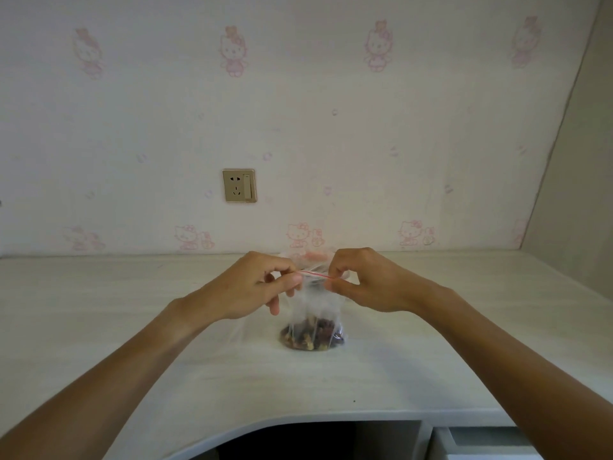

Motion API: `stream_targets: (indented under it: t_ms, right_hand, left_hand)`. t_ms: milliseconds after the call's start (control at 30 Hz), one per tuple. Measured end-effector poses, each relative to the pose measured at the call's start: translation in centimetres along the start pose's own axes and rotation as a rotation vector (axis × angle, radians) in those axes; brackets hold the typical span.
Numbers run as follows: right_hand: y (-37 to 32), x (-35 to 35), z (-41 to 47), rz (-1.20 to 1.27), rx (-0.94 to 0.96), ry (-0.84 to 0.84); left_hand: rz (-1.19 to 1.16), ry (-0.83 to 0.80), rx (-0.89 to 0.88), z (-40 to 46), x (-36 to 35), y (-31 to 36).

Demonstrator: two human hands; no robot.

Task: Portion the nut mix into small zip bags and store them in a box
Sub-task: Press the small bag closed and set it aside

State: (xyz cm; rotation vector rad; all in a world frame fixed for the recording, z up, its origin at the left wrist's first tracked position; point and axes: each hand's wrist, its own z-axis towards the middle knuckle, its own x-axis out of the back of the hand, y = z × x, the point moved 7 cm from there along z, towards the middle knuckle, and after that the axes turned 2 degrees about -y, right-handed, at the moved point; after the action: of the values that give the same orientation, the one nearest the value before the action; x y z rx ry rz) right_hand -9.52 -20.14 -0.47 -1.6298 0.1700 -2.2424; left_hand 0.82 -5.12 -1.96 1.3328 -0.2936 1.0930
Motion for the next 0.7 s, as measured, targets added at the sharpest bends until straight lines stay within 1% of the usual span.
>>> stream_targets:
  t_ms: [133, 200, 267, 333, 367, 400, 467, 567, 633, 667, 700]
  right_hand:
    - [-0.7, -0.2, 0.1, -0.044, -0.005, 0.007]
    - [-1.1, -0.2, 0.1, -0.072, -0.034, -0.018]
    - [-1.6, -0.4, 0.3, -0.113, -0.046, -0.062]
    - [-2.0, -0.7, 0.4, -0.135, -0.047, -0.094]
    - [-2.2, -0.7, 0.5, -0.148, -0.042, -0.096]
    - [-2.4, -0.6, 0.6, -0.163, -0.031, -0.084]
    - [-2.6, -0.1, 0.6, -0.125, -0.008, -0.035]
    - [-2.1, 1.1, 0.7, 0.128, -0.015, 0.06]
    - [-1.9, 1.7, 0.7, 0.162, 0.005, 0.078]
    - [-1.7, 1.9, 0.6, 0.159, 0.011, 0.073]
    - [-1.6, 2.1, 0.6, 0.155, 0.009, 0.062]
  left_hand:
    - [-0.003, -0.049, -0.001, 0.3, -0.8, 0.5]
    - [0.035, -0.071, -0.018, 0.5, -1.0, 0.7]
    - [0.188, -0.089, -0.047, 0.6, -1.0, 0.8]
    - [0.449, -0.085, -0.102, 0.8, -0.8, 1.2]
    - [0.541, -0.071, -0.124, 1.0, -0.7, 1.4]
    - [0.582, -0.057, -0.136, 1.1, -0.6, 1.6]
    - [0.581, -0.03, -0.147, 1.4, -0.2, 2.1]
    - [0.423, 0.024, -0.15, 1.7, 0.8, 2.4]
    - [0.285, 0.019, -0.101, 1.6, 1.4, 2.0]
    - [0.274, 0.009, -0.085, 1.5, 1.7, 1.7]
    - [0.324, 0.006, -0.085, 1.4, 2.0, 1.5]
